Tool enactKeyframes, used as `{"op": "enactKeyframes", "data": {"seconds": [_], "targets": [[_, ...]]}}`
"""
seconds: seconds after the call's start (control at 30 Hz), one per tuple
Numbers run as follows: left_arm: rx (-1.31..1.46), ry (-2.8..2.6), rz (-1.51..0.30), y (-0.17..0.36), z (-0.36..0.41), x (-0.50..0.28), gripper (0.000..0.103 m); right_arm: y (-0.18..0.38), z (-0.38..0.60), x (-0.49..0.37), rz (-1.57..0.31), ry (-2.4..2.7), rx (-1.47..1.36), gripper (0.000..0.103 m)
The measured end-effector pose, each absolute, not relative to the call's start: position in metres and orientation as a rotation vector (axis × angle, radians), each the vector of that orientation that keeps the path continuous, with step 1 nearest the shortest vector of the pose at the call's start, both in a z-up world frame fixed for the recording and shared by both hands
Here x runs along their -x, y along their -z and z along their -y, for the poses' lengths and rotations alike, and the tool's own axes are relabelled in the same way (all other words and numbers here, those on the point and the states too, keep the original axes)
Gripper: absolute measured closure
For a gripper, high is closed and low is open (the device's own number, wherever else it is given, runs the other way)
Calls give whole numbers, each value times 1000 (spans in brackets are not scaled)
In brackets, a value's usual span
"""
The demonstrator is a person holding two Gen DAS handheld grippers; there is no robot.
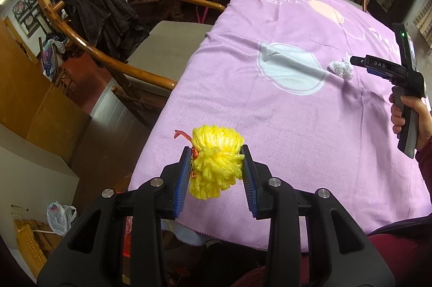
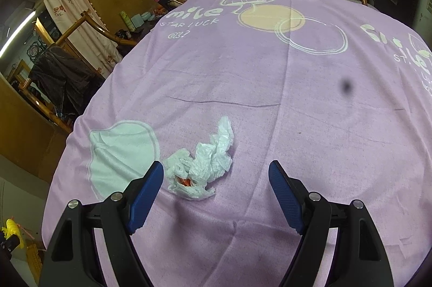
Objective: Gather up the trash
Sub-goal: 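Lower the right tool onto the crumpled white tissue and close it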
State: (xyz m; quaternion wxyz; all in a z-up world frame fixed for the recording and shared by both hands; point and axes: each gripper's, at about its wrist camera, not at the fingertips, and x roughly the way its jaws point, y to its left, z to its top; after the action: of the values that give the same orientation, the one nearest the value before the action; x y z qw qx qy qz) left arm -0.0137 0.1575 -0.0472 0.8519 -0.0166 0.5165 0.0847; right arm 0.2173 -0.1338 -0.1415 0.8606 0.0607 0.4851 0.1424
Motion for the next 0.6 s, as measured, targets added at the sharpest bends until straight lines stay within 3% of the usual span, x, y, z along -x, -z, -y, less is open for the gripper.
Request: {"op": "enactKeyframes", "data": {"seconds": [0.6], "targets": [[29,-139,-1136,57,-148,-2,66,152,117,-212,-984,-339,-2,24]]}}
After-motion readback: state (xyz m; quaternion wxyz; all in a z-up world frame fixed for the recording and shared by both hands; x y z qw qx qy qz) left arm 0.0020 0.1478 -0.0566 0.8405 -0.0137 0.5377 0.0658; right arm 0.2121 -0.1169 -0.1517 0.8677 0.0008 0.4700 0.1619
